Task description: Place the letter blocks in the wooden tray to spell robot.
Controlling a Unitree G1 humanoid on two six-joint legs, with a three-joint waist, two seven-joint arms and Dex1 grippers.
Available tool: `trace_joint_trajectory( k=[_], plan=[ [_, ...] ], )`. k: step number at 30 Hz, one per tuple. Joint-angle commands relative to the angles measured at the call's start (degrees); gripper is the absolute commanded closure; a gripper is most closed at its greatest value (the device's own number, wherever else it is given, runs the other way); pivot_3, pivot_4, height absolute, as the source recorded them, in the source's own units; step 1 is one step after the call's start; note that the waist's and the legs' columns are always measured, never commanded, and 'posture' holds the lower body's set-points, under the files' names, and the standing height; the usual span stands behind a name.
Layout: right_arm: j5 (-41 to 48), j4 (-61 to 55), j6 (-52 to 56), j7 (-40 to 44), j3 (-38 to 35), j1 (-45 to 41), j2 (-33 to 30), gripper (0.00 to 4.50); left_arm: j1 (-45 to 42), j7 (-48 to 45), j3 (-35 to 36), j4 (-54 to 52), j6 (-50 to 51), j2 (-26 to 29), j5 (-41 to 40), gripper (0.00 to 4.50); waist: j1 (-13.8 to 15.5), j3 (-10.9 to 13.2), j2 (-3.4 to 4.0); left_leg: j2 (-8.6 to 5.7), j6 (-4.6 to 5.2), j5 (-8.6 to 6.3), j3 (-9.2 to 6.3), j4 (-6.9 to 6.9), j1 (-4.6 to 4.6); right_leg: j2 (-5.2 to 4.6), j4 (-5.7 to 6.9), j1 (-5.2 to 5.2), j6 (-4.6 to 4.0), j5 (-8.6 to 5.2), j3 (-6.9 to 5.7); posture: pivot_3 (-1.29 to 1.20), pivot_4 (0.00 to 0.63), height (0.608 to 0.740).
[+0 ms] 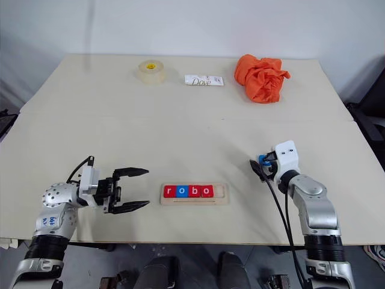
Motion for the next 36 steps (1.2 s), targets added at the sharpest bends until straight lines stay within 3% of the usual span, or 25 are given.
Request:
trace_joint_trajectory(
  k=[1, 12, 24, 27, 34, 36],
  plan=[
    [-1.1, -1.0, 0.7, -3.7, -0.6, 0.6, 1.0, 0.07, 2.1, 0.8, 1.7, -3.7, 0.4, 1.3, -1.3, 0.0, 0.0, 0.0, 0.01, 0.02, 0.0, 0.0, -0.01, 0.0, 0.01, 0.0, 0.01, 0.0, 0.0, 0.0, 0.0, 0.0, 0.15, 0.74],
    [-0.1, -16.4, 10.7, -15.6, -0.1, 7.7, 12.0, 0.07, 3.9, 2.0, 2.1, -5.7, 1.1, 1.3, -1.4, 0.0, -0.3, 0.0, 0.01, 0.06, -0.01, 0.0, -0.03, -0.05, 0.05, 0.02, 0.05, 0.01, -0.03, -0.02, 0.0, 0.0, 0.15, 0.74],
    [-0.3, -9.2, 9.0, -21.6, -2.5, 3.9, 16.4, 0.07, 1.0, 1.0, 1.1, -4.3, 1.8, 1.3, -0.9, 0.0, -1.4, 0.0, -0.01, 0.1, -0.02, 0.01, -0.04, -0.05, 0.1, 0.04, 0.1, 0.02, -0.05, -0.03, -0.01, 0.0, 0.15, 0.74],
    [-0.3, -7.3, 7.5, -22.6, -3.1, 3.1, 16.9, 0.67, 0.6, 0.7, 1.0, -3.8, 1.8, 1.4, -0.9, 0.0, -1.4, 0.0, -0.04, 0.09, -0.02, 0.01, -0.04, -0.05, 0.1, 0.03, 0.09, 0.03, -0.05, -0.03, -0.01, 0.0, 0.15, 0.74],
    [1.9, -11.8, 8.5, -21.4, -3.7, 2.7, 16.6, 3.0, 0.3, -0.4, 1.0, -2.5, 1.8, 1.5, -1.0, 0.0, -1.3, 0.0, -0.04, 0.08, -0.02, 0.01, -0.05, -0.06, 0.09, 0.02, 0.08, 0.03, -0.05, -0.03, -0.01, 0.0, 0.15, 0.74],
    [4.3, -18.7, 11.3, -20.6, -3.8, 4.1, 16.5, 3.02, 0.0, -1.2, 1.1, -1.3, 1.6, 1.8, -0.9, 0.0, -1.3, 0.0, -0.02, 0.08, -0.02, 0.01, -0.05, -0.08, 0.07, 0.01, 0.07, 0.01, -0.05, -0.03, -0.01, 0.0, 0.15, 0.74]
  ],
)
